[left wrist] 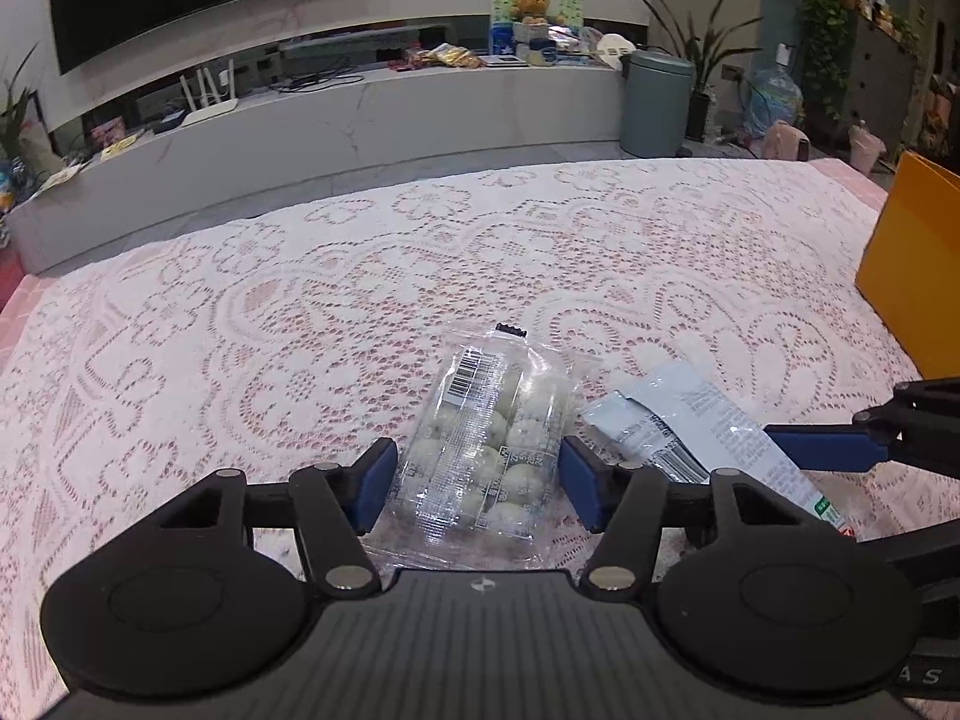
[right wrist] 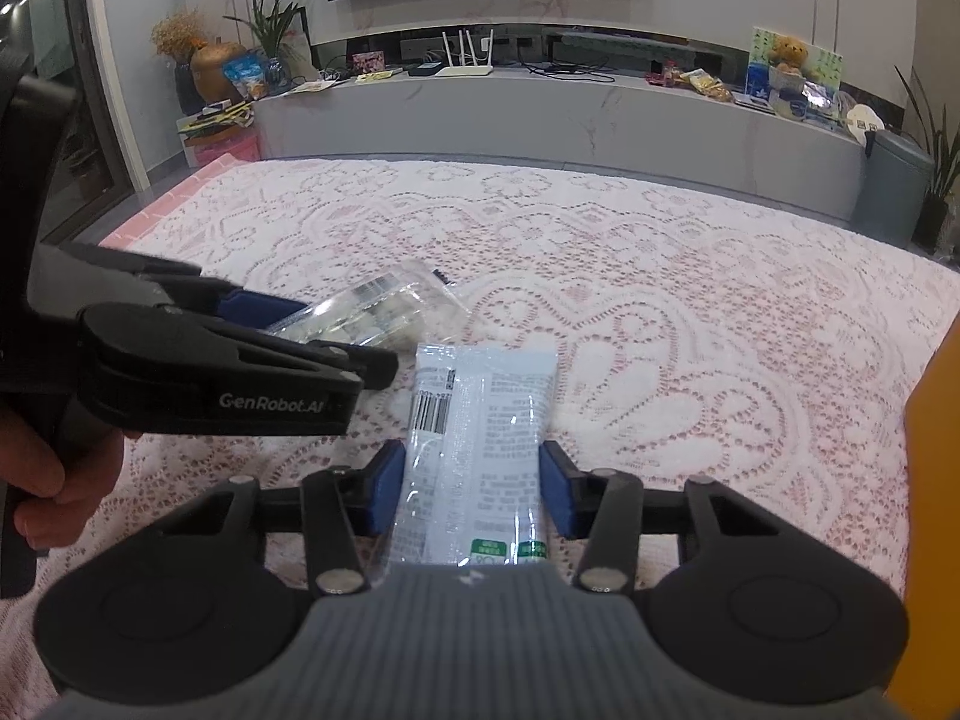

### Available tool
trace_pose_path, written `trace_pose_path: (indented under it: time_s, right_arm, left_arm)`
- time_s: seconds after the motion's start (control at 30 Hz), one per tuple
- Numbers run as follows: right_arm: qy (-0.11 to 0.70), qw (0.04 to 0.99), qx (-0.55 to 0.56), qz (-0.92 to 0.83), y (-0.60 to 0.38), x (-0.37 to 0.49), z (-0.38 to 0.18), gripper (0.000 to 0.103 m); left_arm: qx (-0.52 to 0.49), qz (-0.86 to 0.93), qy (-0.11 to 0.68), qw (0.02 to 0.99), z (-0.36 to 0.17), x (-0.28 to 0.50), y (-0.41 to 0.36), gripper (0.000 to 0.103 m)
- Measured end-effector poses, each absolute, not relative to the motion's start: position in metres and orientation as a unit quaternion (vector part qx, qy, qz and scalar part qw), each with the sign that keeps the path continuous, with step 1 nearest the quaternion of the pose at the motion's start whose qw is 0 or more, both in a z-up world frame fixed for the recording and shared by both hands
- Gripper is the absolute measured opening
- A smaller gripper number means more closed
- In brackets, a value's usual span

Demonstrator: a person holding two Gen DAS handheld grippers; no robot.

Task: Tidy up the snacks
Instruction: 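Grasp the white packet with the right tool while the left tool grasps the clear tray, then carry the white packet and clear tray over the orange box with both tools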

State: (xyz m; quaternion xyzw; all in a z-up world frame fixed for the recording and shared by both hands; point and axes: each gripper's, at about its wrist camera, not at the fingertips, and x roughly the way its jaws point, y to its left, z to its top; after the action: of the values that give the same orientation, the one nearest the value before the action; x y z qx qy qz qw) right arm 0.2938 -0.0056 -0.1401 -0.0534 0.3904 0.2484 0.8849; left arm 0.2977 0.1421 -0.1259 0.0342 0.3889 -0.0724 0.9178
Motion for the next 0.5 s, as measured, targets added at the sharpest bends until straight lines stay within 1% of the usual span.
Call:
trace_pose_path:
  time_s: [0.5]
  right_arm:
    - [0.358,0.900,-0.047,0.242,-0.013,0.283,-0.122,0.046]
  left_arm:
    - [-0.019,-0.035,0.382,0.923,-0.102,0.272,0.159,0.066]
